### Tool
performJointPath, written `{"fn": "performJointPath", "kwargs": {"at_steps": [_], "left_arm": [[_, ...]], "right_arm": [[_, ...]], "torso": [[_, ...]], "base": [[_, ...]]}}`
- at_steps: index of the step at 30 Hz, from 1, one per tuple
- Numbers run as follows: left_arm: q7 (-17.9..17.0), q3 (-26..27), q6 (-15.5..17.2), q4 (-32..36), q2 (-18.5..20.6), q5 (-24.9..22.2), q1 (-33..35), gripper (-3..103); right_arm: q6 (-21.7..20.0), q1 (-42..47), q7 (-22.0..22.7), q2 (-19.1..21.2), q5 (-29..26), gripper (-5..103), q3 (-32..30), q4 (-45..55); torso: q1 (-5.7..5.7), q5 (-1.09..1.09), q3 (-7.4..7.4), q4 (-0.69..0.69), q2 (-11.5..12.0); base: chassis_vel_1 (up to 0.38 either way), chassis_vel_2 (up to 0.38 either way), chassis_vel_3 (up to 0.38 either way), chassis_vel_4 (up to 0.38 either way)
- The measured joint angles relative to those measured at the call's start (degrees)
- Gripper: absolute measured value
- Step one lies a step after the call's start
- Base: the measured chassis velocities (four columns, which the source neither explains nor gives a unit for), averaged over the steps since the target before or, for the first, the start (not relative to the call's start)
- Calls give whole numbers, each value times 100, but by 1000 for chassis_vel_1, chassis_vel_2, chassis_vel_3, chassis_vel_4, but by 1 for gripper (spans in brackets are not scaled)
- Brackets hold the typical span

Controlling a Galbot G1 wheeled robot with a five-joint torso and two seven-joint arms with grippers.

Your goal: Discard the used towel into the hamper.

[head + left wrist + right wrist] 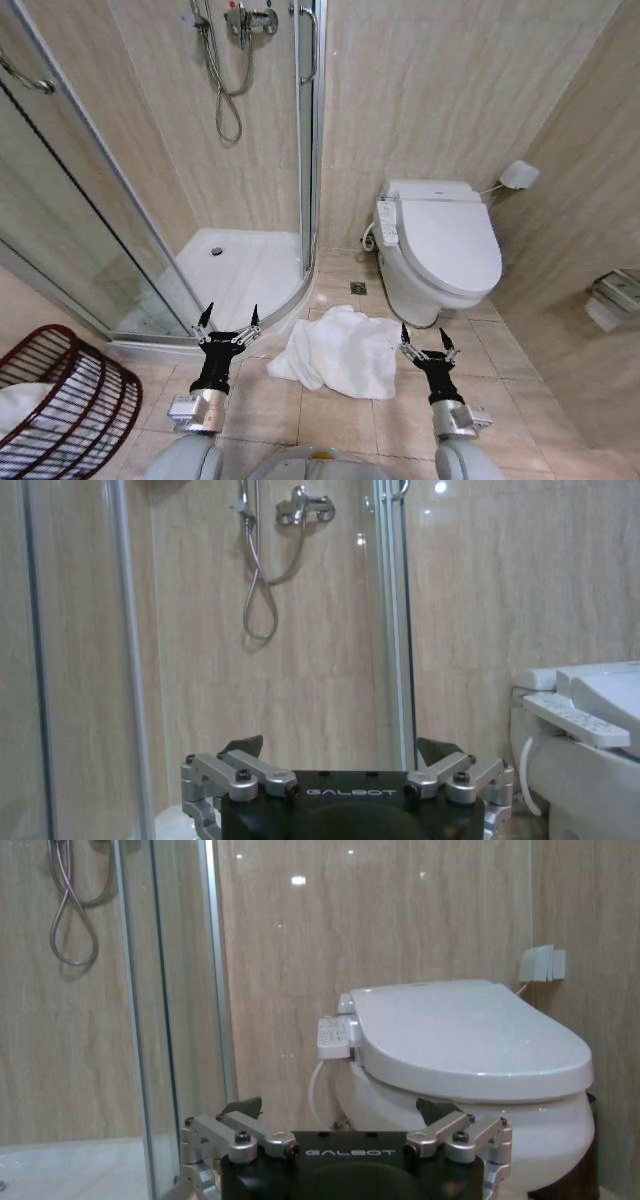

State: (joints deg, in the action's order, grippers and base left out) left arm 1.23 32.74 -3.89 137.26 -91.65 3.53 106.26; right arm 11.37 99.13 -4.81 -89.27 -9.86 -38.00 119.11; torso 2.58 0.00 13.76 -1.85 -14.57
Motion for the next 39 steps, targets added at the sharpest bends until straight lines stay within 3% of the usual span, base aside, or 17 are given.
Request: {"fn": "performJointPath", "kwargs": {"at_steps": [14, 39], "left_arm": [[0, 0, 0, 0, 0, 0, 0, 100], [0, 0, 0, 0, 0, 0, 0, 100]], "right_arm": [[263, -11, -90, -17, 31, 100, -39, -96], [279, -5, -208, -4, 5, 100, -53, -162]], "torso": [[-88, 0, -226, 0, 313], [-210, 0, -657, 0, 866]], "base": [[0, 0, 0, 0], [0, 0, 0, 0]]}}
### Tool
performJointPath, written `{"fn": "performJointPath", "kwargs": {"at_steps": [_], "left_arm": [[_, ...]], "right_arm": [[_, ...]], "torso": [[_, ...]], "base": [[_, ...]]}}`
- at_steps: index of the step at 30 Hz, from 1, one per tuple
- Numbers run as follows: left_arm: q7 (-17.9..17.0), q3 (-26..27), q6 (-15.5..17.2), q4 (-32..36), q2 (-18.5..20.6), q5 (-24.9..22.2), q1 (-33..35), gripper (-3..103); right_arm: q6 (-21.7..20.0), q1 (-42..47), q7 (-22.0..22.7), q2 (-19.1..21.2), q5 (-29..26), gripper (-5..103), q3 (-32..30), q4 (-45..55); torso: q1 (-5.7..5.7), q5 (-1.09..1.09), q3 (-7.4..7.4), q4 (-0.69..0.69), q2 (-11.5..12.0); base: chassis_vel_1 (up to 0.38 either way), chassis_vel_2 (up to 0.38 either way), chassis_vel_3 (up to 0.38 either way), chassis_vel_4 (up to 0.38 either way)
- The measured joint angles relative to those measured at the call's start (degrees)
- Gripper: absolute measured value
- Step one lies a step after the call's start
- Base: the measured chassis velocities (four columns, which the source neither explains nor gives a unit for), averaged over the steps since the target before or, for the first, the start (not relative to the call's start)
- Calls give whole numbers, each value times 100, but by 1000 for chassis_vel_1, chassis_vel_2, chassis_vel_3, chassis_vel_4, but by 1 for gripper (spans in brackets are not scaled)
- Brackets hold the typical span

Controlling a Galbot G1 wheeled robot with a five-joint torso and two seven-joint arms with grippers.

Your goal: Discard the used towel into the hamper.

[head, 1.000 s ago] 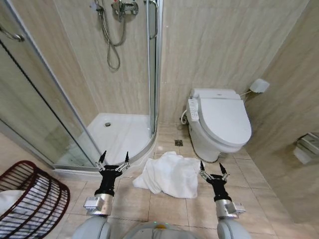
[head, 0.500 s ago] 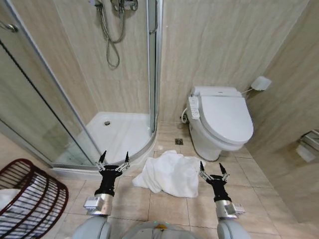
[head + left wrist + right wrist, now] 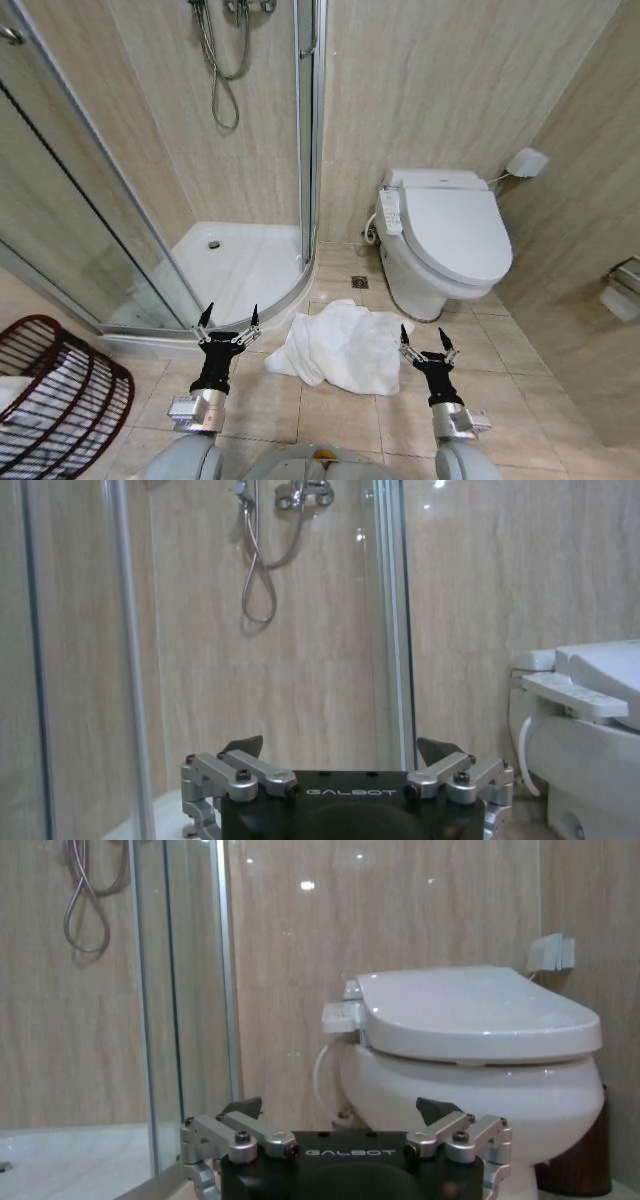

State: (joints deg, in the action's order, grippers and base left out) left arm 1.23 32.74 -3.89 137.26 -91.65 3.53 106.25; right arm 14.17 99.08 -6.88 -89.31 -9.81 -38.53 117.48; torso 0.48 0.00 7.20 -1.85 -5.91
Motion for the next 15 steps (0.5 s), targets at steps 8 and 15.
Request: {"fn": "performJointPath", "kwargs": {"at_steps": [8, 15], "left_arm": [[0, 0, 0, 0, 0, 0, 0, 100], [0, -2, 0, 0, -4, 0, 0, 100]], "right_arm": [[64, 13, -82, 6, -60, 100, -11, -29], [253, 30, -156, -1, -69, 100, -14, -85]], "torso": [[-32, 0, -145, 0, 176], [-43, -1, -229, 0, 277]], "base": [[-63, -57, 49, 62], [-115, -99, 126, 97]]}}
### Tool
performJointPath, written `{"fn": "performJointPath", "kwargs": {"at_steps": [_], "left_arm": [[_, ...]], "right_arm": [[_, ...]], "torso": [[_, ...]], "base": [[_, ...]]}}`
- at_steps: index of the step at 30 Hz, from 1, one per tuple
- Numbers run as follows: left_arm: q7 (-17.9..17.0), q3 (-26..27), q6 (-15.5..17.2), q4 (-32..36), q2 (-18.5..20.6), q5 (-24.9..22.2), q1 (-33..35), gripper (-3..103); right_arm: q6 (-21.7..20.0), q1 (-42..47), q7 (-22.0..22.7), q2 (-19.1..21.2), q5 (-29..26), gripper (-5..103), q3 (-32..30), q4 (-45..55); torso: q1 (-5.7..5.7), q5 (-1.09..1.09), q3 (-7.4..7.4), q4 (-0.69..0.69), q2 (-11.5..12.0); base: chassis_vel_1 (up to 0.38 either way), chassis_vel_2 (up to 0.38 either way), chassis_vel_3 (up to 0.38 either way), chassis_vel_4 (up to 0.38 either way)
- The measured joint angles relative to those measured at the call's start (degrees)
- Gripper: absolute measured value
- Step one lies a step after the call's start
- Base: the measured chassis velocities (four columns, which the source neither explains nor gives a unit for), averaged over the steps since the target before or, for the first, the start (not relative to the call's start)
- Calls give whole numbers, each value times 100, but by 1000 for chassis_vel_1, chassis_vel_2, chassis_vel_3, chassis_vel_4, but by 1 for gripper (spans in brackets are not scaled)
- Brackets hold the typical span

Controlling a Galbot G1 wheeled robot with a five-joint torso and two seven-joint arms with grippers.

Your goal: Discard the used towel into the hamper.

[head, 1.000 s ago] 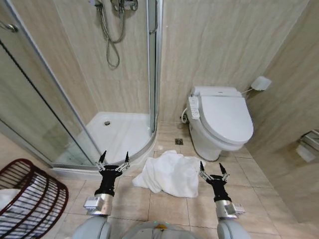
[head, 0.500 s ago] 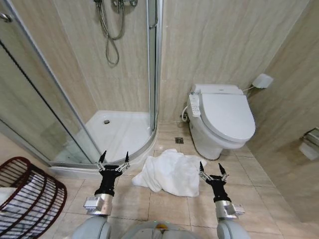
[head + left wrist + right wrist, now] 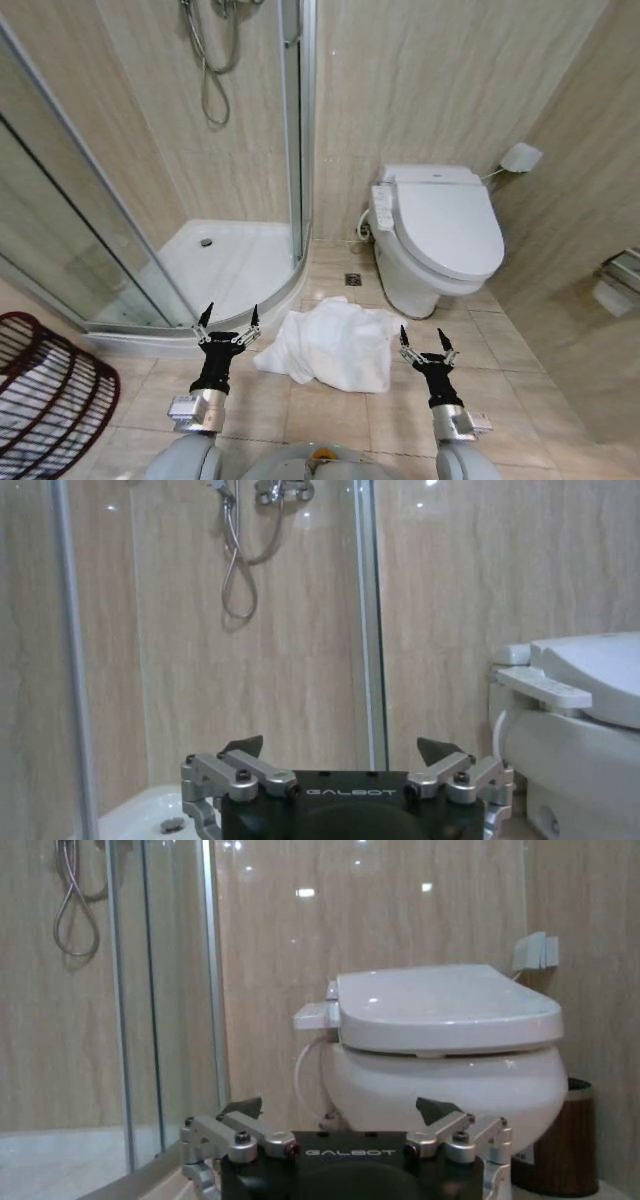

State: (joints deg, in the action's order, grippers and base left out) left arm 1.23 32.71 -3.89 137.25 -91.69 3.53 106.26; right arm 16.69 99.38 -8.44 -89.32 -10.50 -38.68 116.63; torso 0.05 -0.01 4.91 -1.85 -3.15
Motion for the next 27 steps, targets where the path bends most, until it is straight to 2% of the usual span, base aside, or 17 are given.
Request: {"fn": "performJointPath", "kwargs": {"at_steps": [14, 22, 27], "left_arm": [[0, 2, 0, 0, 4, 0, 0, 100], [0, 2, 0, 0, 4, 0, 0, 100], [0, 2, 0, 0, 4, 0, 0, 100]], "right_arm": [[76, 23, -77, 12, -58, 100, -23, -50], [30, 44, -89, 67, -181, 100, -66, -85], [337, 8, -114, 95, -319, 100, -104, -190]], "torso": [[-3, 2, -24, 0, 24], [-4, 1, -195, 0, 204], [-4, 2, -269, -1, 278]], "base": [[10, 2, -5, -4], [0, 0, 0, 0], [0, 0, 0, 0]]}}
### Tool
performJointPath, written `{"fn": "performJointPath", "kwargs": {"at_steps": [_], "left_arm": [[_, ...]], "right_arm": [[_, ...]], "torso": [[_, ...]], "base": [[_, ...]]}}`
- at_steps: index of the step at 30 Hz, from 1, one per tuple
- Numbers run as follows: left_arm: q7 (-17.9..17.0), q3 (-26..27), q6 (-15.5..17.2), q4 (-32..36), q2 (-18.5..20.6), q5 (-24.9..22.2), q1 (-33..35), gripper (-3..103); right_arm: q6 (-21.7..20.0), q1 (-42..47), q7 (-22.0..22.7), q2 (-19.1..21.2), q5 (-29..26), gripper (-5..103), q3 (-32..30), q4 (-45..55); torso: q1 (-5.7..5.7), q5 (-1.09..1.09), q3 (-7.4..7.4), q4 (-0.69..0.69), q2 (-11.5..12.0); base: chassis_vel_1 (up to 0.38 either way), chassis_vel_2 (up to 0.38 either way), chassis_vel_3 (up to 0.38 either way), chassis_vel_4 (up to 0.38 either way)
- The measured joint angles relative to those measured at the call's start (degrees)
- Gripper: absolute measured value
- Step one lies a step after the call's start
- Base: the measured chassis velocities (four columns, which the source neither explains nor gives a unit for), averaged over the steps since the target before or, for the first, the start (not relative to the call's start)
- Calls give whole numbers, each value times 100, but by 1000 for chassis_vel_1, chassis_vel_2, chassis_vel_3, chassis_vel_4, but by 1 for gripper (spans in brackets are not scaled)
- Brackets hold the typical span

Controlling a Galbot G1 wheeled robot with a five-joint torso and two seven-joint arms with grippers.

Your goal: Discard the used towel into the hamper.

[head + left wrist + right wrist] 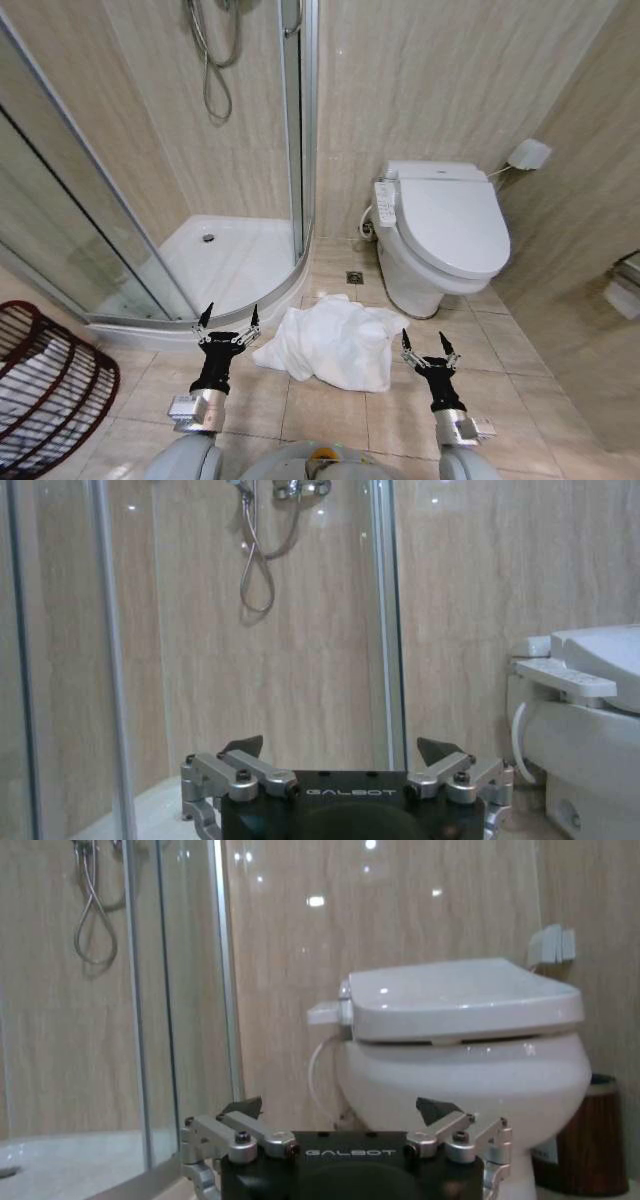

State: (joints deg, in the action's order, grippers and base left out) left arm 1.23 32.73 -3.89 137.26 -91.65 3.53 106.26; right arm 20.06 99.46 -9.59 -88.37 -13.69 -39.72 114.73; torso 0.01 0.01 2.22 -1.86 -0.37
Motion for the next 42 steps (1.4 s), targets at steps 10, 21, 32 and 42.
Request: {"fn": "performJointPath", "kwargs": {"at_steps": [10, 21, 32, 42], "left_arm": [[0, 0, 0, 0, 0, 0, 0, 100], [0, 0, 0, 0, 0, 0, 0, 100], [0, 0, 0, 0, 0, 0, 0, 100], [0, 0, 0, 0, 0, 0, 0, 100]], "right_arm": [[218, -40, -9, 7, -9, 100, -5, -158], [-15, -89, 305, 133, -32, 100, -87, -337], [-314, -267, 374, 783, -869, 100, -265, -971], [-332, -617, 515, 1339, -1235, 100, -248, -2025]], "torso": [[-1, -1, -2, 1, 2], [-1, -1, 14, 1, -18], [-1, -1, 23, 1, -29], [-1, -2, 28, 0, -35]], "base": [[0, 0, 0, 0], [32, 25, 29, 26], [89, 97, 89, 79], [124, 130, 123, 124]]}}
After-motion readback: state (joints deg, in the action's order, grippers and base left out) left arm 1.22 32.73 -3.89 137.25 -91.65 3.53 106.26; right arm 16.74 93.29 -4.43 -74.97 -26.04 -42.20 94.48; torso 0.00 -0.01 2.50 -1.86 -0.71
